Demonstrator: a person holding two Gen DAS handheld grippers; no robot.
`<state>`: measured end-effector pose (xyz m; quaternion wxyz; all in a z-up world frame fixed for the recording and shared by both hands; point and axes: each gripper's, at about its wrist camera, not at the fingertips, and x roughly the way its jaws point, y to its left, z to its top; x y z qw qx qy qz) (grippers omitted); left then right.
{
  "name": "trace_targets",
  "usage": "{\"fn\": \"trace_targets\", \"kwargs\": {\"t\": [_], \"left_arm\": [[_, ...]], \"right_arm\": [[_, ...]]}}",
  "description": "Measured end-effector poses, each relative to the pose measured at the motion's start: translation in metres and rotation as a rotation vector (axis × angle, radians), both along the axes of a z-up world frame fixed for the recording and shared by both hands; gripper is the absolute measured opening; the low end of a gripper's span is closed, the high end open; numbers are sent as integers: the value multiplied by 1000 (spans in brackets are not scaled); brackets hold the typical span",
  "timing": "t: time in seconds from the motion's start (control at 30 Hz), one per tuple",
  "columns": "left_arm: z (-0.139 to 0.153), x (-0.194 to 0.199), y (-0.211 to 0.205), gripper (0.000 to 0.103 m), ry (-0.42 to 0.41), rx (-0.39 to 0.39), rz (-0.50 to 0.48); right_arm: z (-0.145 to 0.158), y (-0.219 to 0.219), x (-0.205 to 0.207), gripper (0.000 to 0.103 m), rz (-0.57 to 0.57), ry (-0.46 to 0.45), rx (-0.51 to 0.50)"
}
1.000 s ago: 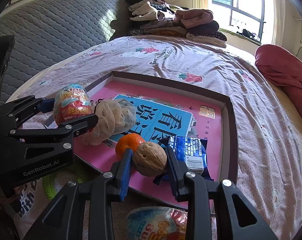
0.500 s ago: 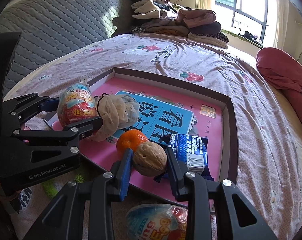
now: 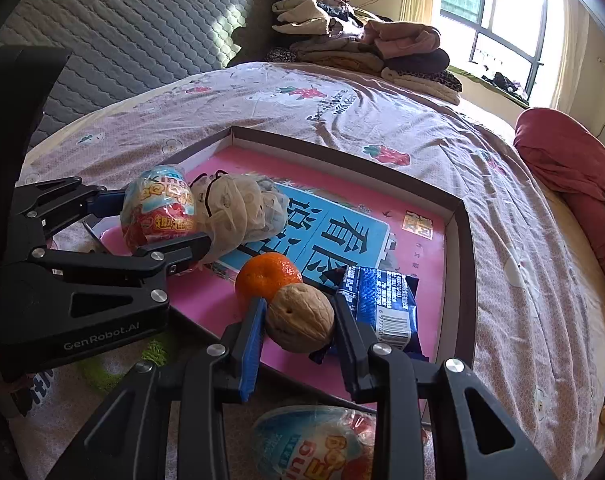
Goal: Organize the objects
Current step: 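Lower and open the left tool to drop the egg packet while the right tool releases the walnut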
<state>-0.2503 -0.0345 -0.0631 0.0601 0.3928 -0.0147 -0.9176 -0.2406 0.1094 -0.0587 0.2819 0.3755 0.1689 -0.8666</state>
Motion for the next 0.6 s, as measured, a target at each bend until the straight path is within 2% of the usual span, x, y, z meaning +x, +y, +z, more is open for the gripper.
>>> {"fn": "trace_targets", "kwargs": {"t": [0.23, 0.6], "left_arm": [[-5, 0, 7, 64, -19, -22, -19], [-6, 3, 0, 65, -41, 33, -26]], "right_arm": [[0, -1, 1, 34, 6, 6, 11], [2, 0, 1, 34, 5, -5, 17]]}}
